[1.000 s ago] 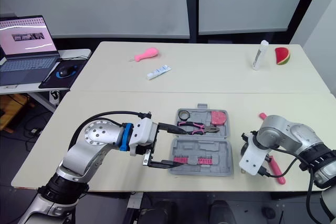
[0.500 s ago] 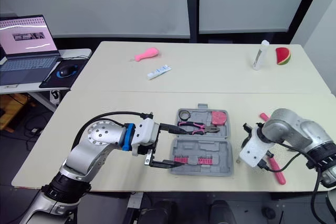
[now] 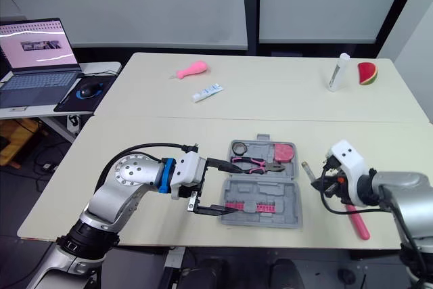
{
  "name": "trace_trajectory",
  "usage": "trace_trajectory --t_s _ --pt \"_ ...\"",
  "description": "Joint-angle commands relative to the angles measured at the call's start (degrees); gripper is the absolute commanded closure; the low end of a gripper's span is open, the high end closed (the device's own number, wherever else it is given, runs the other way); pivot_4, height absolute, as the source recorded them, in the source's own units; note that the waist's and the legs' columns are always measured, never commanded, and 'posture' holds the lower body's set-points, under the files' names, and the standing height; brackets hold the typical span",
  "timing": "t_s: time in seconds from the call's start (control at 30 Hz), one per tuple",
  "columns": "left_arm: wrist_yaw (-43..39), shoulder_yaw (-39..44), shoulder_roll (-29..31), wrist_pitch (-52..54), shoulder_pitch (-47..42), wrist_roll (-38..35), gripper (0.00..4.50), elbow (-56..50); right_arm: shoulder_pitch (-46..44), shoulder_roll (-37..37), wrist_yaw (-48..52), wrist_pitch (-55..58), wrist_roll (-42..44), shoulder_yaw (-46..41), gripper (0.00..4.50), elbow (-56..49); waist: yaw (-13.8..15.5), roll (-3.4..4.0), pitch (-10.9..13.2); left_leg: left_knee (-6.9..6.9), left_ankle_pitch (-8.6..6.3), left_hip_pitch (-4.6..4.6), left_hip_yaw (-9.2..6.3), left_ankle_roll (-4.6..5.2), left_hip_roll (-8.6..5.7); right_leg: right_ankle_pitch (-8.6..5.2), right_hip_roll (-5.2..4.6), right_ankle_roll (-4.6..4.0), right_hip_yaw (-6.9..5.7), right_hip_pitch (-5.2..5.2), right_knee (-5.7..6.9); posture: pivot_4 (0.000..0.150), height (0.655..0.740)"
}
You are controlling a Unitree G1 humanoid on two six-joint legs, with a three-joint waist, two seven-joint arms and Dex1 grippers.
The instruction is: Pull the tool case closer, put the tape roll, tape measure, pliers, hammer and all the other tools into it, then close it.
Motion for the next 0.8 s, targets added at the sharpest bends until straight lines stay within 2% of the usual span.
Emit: trace_trajectory --t_s 0.03,0.23,0.4,0.6,0.67,0.8 --pt "-0.85 -0.26 -0.28 -1.37 -1.17 -0.04 0.00 -0.12 0.35 3.07 -6.37 3.93 0.04 -2.91 4.16 -3.33 -0.02 0.00 0.00 -0.01 0.00 0.00 0.02 0.00 -0.01 0.00 -0.01 0.00 0.01 -0.01 0.01 0.150 0.7400" --pt "-1.75 -0.37 -0.33 -1.93 -1.81 0.23 0.00 0.94 2.65 9.82 -17.07 -1.02 -1.59 -1.68 4.16 -0.67 -0.33 0.01 -0.01 -0.02 0.04 0.01 0.02 -0.06 0.01 0.00 0.02 0.01 0.01 -0.03 0.03 0.150 0.7400" --pt "-1.92 -0.35 -0.43 -2.02 -1.93 0.57 0.00 0.94 2.24 14.30 -24.66 -7.77 -3.38 -0.91 4.16 5.41 -0.61 0.03 -0.02 -0.04 0.05 0.04 0.01 -0.08 0.04 0.00 0.05 0.01 0.01 -0.04 0.06 0.150 0.7400" --pt "-1.70 0.11 -0.12 -1.65 -1.37 0.64 0.00 0.29 3.23 16.82 -29.11 -11.71 -2.98 -0.16 4.16 8.32 -0.65 0.03 -0.02 -0.04 0.08 0.04 0.01 -0.13 0.03 0.00 0.06 0.01 0.02 -0.04 0.06 0.150 0.7400" --pt "-1.58 0.11 -0.07 -1.50 -1.30 0.67 0.00 0.08 3.61 17.23 -30.05 -13.44 -2.83 0.04 3.46 8.95 -0.65 0.04 -0.02 -0.04 0.07 0.04 0.01 -0.12 0.04 0.00 0.06 0.01 0.02 -0.04 0.06 0.150 0.7400" --pt "-1.45 0.22 0.10 -1.30 -1.33 0.66 0.00 -0.09 3.94 17.14 -30.39 -15.48 -1.43 -0.52 2.81 8.66 -0.67 0.04 -0.03 -0.04 0.07 0.04 0.01 -0.12 0.04 0.00 0.07 0.01 0.02 -0.04 0.06 0.150 0.7400"
